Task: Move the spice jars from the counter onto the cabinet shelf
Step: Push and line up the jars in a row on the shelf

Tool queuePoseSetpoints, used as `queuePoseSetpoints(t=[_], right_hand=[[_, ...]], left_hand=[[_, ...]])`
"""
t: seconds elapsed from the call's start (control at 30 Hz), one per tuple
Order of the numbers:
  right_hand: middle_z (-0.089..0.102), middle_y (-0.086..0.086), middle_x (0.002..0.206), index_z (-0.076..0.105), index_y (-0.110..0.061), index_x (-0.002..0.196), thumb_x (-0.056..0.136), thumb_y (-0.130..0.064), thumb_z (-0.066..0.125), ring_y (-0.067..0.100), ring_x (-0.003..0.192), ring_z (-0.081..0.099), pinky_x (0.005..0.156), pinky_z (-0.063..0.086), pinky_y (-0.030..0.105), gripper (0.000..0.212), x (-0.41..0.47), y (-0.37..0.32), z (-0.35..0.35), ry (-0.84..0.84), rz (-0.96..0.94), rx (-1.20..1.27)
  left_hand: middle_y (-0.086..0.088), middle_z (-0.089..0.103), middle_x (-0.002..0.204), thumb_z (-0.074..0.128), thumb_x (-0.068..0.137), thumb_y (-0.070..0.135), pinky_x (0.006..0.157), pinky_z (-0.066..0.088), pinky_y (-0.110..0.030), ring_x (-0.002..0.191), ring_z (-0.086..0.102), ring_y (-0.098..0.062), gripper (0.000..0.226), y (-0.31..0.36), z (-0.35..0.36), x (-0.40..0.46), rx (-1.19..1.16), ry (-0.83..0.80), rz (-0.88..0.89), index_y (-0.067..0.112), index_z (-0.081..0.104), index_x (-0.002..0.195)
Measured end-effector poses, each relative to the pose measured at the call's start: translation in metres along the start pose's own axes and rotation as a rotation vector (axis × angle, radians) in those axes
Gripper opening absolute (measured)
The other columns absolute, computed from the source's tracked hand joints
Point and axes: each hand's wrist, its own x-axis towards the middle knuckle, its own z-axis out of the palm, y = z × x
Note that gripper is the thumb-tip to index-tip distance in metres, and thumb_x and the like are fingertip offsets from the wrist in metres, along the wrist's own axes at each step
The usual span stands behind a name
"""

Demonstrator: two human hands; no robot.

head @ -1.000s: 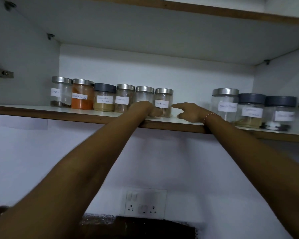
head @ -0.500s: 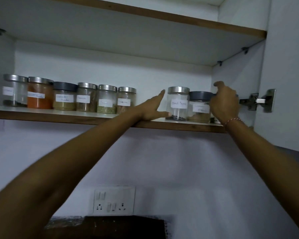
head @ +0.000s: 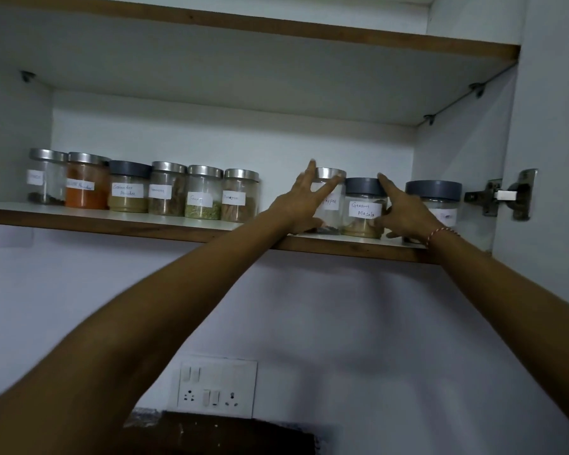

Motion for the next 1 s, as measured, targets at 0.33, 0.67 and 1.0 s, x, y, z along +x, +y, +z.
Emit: queuePoseSetpoints(t=[0.33,0.67,1.0], right_hand=[[0.038,0.019,0.142,0.004,-0.034,0.147,0.088,-0.003,0.055,0.036,0.117,0.049,0.084,0.051,0.041,0.084,0.046,-0.008,0.030,-0.213,-0.006,0.091],[0.033,0.010,0.139,0.013,-0.031,0.142,0.086,-0.004,0.057,0.030,0.112,0.046,0.081,0.051,0.042,0.076,0.086,-0.020,0.048,-0.318,-0.012,0.090],[0.045,0.012,0.117,0.018,-0.027,0.138,0.086,0.004,0.054,0.028,0.101,0.054,0.081,0.049,0.039,0.070,0.102,-0.031,0.055,-0.366,0.007,0.184]], left_hand=[[-0.019,-0.011,0.156,0.031,0.094,0.054,0.117,0.005,-0.044,0.144,-0.001,-0.039,0.072,-0.024,0.006,0.011,0.032,-0.508,-0.286,0.023,-0.004,0.149],[-0.008,-0.006,0.159,0.022,0.080,0.078,0.113,0.020,-0.046,0.145,0.008,-0.033,0.092,-0.054,0.004,0.019,-0.030,-0.796,-0.490,0.027,-0.012,0.148],[-0.008,0.009,0.158,0.024,0.085,0.073,0.110,0.023,-0.041,0.143,0.018,-0.030,0.087,-0.055,0.002,0.020,0.027,-0.732,-0.537,0.020,0.000,0.150]])
